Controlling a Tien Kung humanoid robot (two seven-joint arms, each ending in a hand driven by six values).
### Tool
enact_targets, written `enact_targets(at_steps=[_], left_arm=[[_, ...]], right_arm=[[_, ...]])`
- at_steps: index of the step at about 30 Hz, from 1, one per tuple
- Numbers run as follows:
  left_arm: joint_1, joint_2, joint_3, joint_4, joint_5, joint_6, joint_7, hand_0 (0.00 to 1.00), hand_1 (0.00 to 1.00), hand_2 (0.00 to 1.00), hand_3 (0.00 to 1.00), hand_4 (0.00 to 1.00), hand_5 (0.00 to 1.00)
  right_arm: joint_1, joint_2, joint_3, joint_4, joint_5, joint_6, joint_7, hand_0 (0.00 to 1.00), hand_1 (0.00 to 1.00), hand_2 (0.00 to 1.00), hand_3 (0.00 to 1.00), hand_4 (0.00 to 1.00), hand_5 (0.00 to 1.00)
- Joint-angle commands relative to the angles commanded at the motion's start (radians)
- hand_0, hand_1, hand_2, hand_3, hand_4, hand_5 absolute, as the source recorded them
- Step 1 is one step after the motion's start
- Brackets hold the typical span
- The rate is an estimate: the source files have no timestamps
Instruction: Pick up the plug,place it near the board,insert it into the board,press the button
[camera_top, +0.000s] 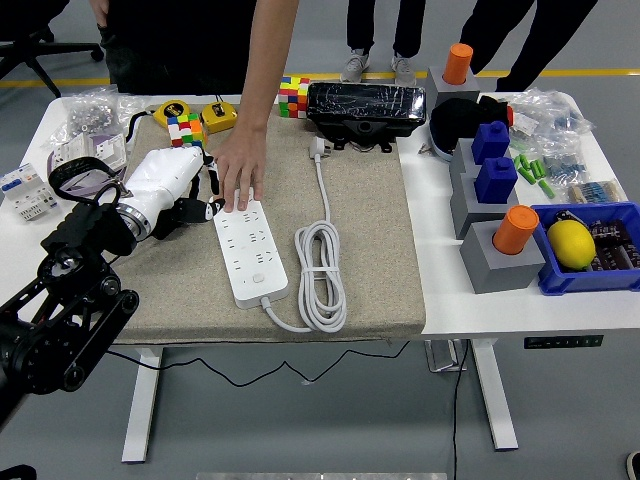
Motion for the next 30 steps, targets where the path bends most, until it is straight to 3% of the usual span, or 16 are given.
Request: enact_targets(at_steps=[2,3,8,9,14,15,20,21,26,27,30], left_arm=[[0.027,-0.022,-0.043,-0.009,0.000,0.055,-0.028,0.266,0.089,0.172,0.323,0.712,0.164],[0.037,-0.031,-0.062,-0.015,0.000,0.074,-0.041,0.353,0.309,0.387,0.444,0.769,0.228],[0.099,-0.077,-0.157,-0.071,-0.070,0.110,-0.101,0.353,0.309,0.387,0.444,0.769,0.228],[0.115,-0.086,-0.181,-0.089,-0.100,0.106,-0.113,0.650,0.782,0.782,0.734,0.979,0.459],[0.183,-0.101,-0.243,-0.148,-0.275,0.104,-0.181,0.650,0.782,0.782,0.734,0.979,0.459],[0.193,-0.101,-0.247,-0.156,-0.314,0.103,-0.191,0.700,0.827,0.838,0.816,0.998,0.589],[0.239,-0.109,-0.274,-0.205,-0.509,0.128,-0.249,0.700,0.827,0.838,0.816,0.998,0.589],[0.246,-0.114,-0.280,-0.210,-0.540,0.133,-0.260,0.726,0.853,0.874,0.834,0.998,0.659],[0.289,-0.152,-0.318,-0.208,-0.736,0.092,-0.307,0.726,0.853,0.874,0.834,0.998,0.659],[0.298,-0.157,-0.323,-0.203,-0.774,0.080,-0.314,0.779,0.899,0.913,0.854,0.998,0.799],[0.326,-0.155,-0.323,-0.191,-0.890,0.044,-0.332,0.779,0.899,0.913,0.854,0.998,0.799]], right_arm=[[0.004,0.000,-0.002,0.000,0.004,0.000,-0.001,0.786,0.692,0.712,0.762,0.998,0.998],[0.005,0.000,-0.004,0.000,0.006,0.001,-0.001,0.786,0.693,0.712,0.761,0.998,0.998],[0.004,0.000,-0.013,0.000,0.016,0.003,0.001,0.786,0.693,0.712,0.761,0.998,0.998],[0.003,0.001,-0.013,0.000,0.015,0.004,0.002,0.785,0.694,0.712,0.761,0.998,0.998],[0.005,-0.002,-0.014,0.000,0.015,0.004,0.009,0.785,0.694,0.712,0.761,0.998,0.998],[0.006,-0.002,-0.014,0.000,0.014,0.003,0.009,0.785,0.693,0.712,0.761,0.998,0.998],[0.009,0.002,-0.011,0.000,0.006,-0.001,0.011,0.785,0.693,0.712,0.761,0.998,0.998],[0.009,0.003,-0.010,0.000,0.003,-0.002,0.010,0.786,0.693,0.712,0.761,0.998,0.998],[0.012,0.005,0.009,0.000,-0.011,-0.013,0.013,0.786,0.693,0.712,0.761,0.998,0.998],[0.012,0.006,0.020,0.000,-0.020,-0.016,0.011,0.785,0.694,0.713,0.760,0.998,0.998],[0.013,0.007,0.047,0.000,-0.052,-0.025,0.000,0.785,0.694,0.713,0.760,0.998,0.998]])
